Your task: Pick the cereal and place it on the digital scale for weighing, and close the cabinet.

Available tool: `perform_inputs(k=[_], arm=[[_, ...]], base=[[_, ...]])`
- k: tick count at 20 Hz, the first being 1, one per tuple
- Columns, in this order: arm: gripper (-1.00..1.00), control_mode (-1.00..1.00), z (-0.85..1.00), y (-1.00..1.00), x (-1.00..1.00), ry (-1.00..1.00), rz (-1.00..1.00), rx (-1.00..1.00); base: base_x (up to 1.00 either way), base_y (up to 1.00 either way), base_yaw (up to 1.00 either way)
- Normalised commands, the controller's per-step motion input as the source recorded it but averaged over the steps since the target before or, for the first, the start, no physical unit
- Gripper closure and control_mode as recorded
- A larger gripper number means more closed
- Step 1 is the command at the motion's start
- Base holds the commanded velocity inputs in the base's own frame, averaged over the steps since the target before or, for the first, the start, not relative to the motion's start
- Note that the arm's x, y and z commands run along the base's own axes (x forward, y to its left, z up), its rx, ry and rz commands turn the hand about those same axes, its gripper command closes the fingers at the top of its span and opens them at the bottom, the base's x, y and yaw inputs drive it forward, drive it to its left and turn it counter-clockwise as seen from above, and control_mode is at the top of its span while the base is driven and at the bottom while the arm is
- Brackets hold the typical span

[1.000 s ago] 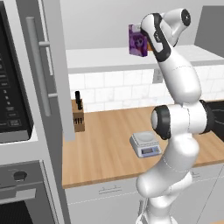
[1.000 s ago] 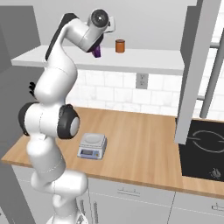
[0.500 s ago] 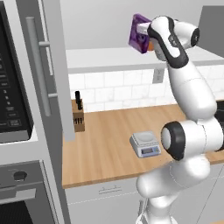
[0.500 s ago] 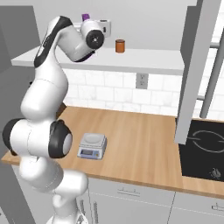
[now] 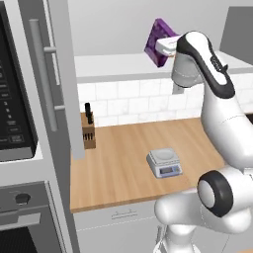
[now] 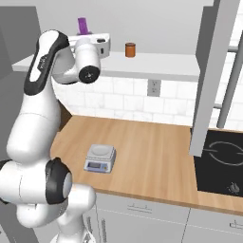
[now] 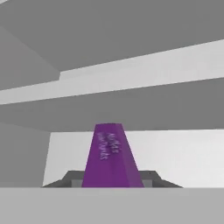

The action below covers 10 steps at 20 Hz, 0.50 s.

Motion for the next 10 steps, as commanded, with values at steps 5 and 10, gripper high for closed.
perform_inputs(k=[5,10], arm=[[1.00,-1.00,0.53,-0.11,-1.00,0.18,0.00,-0.05],[1.00,-1.00,0.25,-0.18,-1.00,0.11,0.00,-0.07]], base=[[0.00,0.00,0.00],[0.00,0.00,0.00]])
